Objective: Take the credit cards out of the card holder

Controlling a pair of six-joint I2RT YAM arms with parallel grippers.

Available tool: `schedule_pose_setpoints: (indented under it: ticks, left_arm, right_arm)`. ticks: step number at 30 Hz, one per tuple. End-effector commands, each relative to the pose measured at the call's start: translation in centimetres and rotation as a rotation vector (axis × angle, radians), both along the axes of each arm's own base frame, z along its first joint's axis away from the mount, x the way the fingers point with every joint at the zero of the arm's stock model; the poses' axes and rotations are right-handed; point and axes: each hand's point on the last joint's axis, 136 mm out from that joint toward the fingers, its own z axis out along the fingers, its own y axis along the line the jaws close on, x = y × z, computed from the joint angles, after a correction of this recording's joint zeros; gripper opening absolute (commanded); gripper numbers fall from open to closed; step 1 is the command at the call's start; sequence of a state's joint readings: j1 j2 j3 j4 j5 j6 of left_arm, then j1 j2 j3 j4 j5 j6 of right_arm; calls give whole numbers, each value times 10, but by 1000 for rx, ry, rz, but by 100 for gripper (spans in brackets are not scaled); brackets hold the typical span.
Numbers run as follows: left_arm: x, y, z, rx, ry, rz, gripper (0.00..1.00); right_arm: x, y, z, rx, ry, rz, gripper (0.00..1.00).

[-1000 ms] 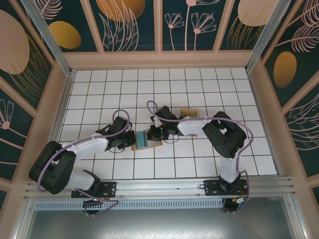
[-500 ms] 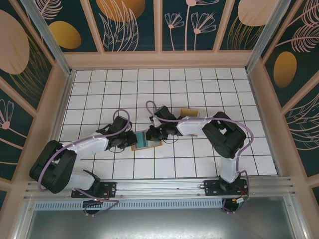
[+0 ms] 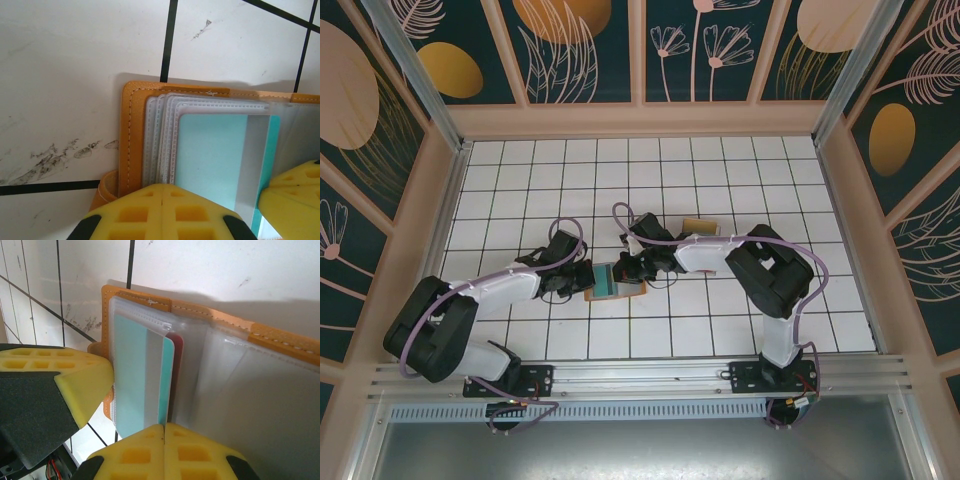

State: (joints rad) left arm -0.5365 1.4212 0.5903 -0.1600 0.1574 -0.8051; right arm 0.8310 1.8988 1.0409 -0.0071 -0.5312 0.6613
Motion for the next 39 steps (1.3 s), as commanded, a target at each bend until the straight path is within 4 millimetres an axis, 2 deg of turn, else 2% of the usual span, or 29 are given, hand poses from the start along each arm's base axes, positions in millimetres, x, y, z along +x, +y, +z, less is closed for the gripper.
schedule_pose_setpoints:
  ticks: [1,6,17,20,22,24,29,39]
  left_arm:
    - [-20,22,-28,111,95,17,0]
    - [-20,22,-28,114,96,17,0]
    - [-20,23,-29,117,99,16,0]
    - [-21,22,-30,118,104,13,0]
    - [-20,21,-28,111,100,10,0]
    - [-19,20,-28,109,99,10,0]
    - [-20,20,-27,105,99,8,0]
    - [-19,19,-26,102,95,9,0]
  right_arm:
    - [-1,3,6,4,-19,17,0]
    - [7,-10,9,-3,-31,-10,0]
    - [3,-25,5,-18,-20,-25,0]
    - [4,-22,6,-1,-15,-27,2]
    - [6,-17,7,15,-14,-32,15]
    - [9,-12,7,28,-14,-32,19]
    - [12,1,5,38,-9,-19,21]
    - [11,3,1,37,1,-11,20]
